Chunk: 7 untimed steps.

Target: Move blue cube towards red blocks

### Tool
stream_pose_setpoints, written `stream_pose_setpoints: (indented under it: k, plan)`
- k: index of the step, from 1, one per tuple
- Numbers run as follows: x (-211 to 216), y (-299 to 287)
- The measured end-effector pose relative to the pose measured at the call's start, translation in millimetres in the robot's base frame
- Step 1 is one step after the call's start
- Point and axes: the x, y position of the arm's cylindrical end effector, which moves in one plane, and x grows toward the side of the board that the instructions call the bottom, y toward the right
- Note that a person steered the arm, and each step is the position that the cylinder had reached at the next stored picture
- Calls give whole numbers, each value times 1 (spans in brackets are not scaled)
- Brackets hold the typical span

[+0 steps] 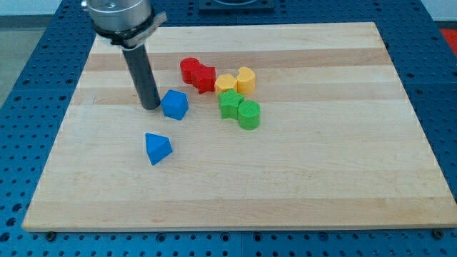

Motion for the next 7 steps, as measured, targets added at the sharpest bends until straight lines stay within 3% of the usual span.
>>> stream_pose_setpoints:
  k: [2,7]
  plan:
    - [33,-15]
    - [18,-10]
